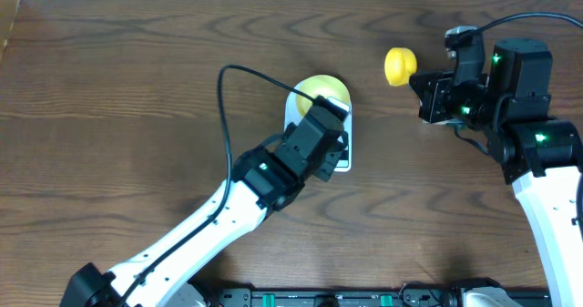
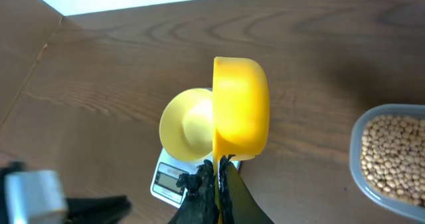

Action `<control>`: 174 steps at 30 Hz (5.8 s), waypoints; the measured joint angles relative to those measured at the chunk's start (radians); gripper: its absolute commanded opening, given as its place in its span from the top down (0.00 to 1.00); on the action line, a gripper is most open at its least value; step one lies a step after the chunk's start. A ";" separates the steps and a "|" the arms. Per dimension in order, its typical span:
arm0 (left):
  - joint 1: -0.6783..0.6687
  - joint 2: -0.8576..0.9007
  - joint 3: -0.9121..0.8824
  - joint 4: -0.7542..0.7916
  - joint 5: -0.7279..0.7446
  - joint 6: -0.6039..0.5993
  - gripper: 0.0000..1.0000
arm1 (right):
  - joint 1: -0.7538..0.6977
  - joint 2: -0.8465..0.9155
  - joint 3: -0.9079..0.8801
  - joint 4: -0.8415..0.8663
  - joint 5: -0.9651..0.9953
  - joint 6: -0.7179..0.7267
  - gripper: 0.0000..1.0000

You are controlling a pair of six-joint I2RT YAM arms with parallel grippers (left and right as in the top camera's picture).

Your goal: Scoop item into bowl and weigh 50g on scale

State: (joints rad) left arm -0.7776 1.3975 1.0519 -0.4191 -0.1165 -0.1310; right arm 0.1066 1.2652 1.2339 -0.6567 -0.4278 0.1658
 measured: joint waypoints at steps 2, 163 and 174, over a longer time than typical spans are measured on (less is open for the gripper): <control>0.000 -0.005 0.000 0.000 -0.023 0.001 0.92 | 0.000 0.000 0.000 -0.014 0.000 -0.001 0.99; 0.034 0.307 -0.164 0.349 0.059 0.083 0.93 | -0.174 0.064 0.001 0.084 0.061 -0.103 0.99; 0.034 0.329 -0.164 0.349 0.059 0.085 0.93 | -0.174 0.064 0.001 0.081 0.061 -0.103 0.99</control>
State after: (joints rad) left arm -0.7433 1.7264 0.8883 -0.0696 -0.0578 -0.0456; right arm -0.0673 1.3289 1.2350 -0.5755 -0.3668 0.0624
